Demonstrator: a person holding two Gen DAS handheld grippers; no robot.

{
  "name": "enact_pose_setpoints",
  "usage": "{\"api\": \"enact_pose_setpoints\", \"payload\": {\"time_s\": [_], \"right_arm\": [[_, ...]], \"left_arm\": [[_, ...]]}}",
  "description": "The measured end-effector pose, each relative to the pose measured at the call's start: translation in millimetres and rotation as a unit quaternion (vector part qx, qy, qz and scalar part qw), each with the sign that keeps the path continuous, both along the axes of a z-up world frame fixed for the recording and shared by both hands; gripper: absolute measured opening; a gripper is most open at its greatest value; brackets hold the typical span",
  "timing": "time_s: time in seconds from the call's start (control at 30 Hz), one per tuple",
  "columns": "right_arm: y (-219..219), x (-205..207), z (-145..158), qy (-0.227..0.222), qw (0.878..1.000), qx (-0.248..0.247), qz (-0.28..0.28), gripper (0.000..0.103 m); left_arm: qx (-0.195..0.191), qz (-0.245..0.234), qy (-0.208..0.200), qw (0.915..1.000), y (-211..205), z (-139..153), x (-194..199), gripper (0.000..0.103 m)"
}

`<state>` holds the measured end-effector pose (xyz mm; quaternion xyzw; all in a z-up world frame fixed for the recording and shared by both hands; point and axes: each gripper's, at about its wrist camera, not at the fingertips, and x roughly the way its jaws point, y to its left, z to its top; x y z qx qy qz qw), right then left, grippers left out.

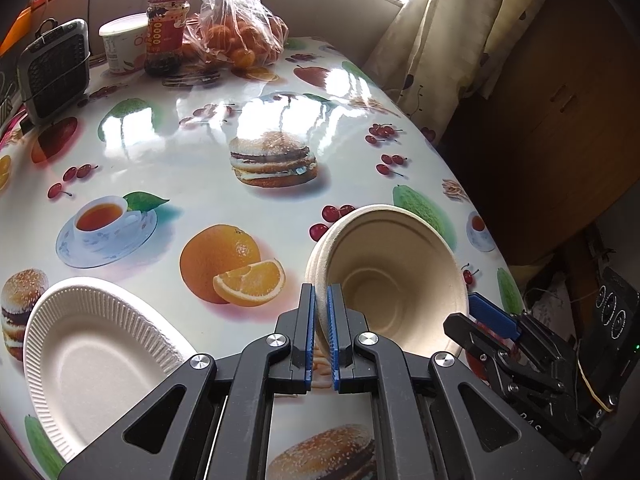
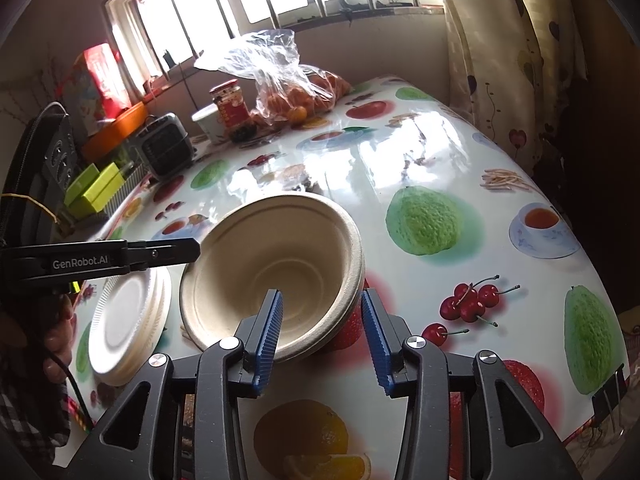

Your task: Organize plates and bowls

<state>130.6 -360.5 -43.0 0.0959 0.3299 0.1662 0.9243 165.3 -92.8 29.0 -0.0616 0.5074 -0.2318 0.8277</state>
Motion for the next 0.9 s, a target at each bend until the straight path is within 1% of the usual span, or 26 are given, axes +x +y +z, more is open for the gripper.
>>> {"api": "enact_pose_setpoints", "payload": {"time_s": [0.1, 0.2, 0.27, 0.33, 0.43, 0.5, 0.9], "right_arm": [[-0.2, -0.3, -0.3, 0.0, 1.0, 0.0, -0.001, 0.042], [-0.6, -0.6, 0.2, 0.0, 1.0, 0.0, -0.002, 0.043], [-1.0, -0.4, 0.7, -0.001, 1.0, 0.0, -0.002, 0.044], [-2.2, -0.4, 1.0, -0.001, 1.0, 0.001, -0.002, 0.049], [-3.4, 0.3, 3.4, -0.001, 1.0, 0.002, -0.002, 0.051], [-3.9, 1.2, 4.2, -0.001, 1.0, 0.002, -0.002, 0.052], [-10.0, 14.2, 8.7, 0.006, 1.0, 0.001, 0.007, 0.052]], "left_arm": [[0.002, -0.002, -0.004, 1.0, -0.7, 0.7, -1.0, 0.007], [-0.003, -0.003, -0.004, 1.0, -0.3, 0.6, -1.3, 0.011], [-0.006, -0.003, -0.003, 1.0, 0.4, 0.4, -1.2, 0.016], [-0.01, -0.001, -0.002, 1.0, 1.4, -0.3, -1.0, 0.023], [-0.013, 0.002, 0.0, 0.9999, 2.8, -1.5, -1.0, 0.03], [-0.013, 0.004, 0.001, 0.9999, 3.4, -2.3, -1.6, 0.032], [-0.005, 0.024, -0.001, 0.9997, 7.1, -3.1, -5.1, 0.032]]}}
